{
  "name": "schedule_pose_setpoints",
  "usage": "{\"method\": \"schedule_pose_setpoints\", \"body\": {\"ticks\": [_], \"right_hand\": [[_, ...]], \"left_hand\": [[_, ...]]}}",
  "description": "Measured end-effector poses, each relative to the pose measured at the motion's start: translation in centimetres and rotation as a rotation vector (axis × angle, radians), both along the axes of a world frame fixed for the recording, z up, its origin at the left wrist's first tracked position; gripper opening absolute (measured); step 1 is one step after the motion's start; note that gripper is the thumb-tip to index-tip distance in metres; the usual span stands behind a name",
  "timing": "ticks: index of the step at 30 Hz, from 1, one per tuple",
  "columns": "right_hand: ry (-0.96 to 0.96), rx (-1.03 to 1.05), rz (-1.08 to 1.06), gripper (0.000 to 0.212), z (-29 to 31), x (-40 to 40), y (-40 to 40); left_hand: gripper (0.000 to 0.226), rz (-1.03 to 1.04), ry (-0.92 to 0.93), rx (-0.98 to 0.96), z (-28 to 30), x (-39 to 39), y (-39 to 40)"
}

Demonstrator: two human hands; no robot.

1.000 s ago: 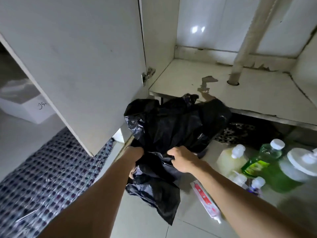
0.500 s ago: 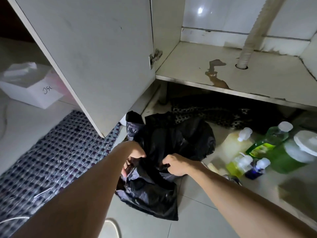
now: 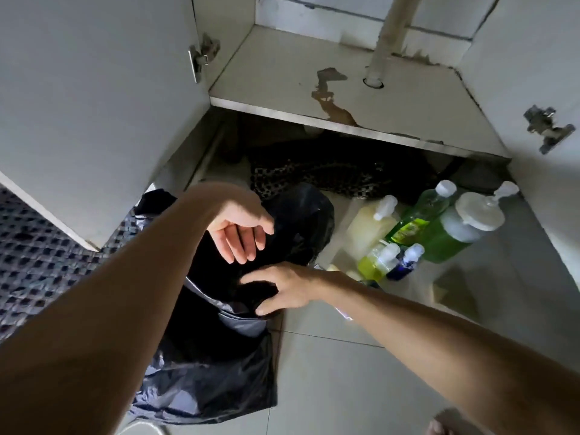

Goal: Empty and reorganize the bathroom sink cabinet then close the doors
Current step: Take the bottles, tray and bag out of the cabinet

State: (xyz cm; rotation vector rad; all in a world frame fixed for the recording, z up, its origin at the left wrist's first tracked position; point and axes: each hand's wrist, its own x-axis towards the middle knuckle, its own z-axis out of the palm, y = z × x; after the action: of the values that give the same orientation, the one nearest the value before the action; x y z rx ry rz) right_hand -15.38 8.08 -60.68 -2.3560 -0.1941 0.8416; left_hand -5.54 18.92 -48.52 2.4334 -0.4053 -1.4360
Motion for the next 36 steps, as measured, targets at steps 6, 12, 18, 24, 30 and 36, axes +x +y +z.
{"method": "schedule_pose_setpoints", "body": {"ticks": [6, 12, 18, 24, 30, 36], "right_hand": [[-0.069, -0.191, -0.259, 0.019, 6.0, -2.0, -9.4], [0.179, -0.668, -0.249, 0.010, 9.7, -8.7, -19.6], [0.312, -0.714, -0.275, 0.011, 7.2, -12.3, -24.2], [0.186, -0.678, -0.193, 0.018, 3.4, -14.0, -24.1], [0.177, -0.572, -0.174, 0.025, -0.3, -14.1, -24.8], [0.077, -0.560, -0.189, 0.022, -2.2, -13.1, -22.9]], "left_hand": [[0.029, -0.306, 0.064, -0.072, -1.3, 0.0, -7.7], [0.027, -0.627, 0.171, -0.109, -4.0, -7.2, -16.6], [0.031, -0.465, 0.180, -0.298, -9.7, -14.5, -19.8], [0.042, -0.172, 0.126, -0.232, -15.1, -21.1, -18.3], [0.056, -0.161, -0.215, -0.154, -17.4, -26.6, -17.5], [0.043, -0.030, -0.227, -0.184, -17.3, -28.2, -18.9]]}}
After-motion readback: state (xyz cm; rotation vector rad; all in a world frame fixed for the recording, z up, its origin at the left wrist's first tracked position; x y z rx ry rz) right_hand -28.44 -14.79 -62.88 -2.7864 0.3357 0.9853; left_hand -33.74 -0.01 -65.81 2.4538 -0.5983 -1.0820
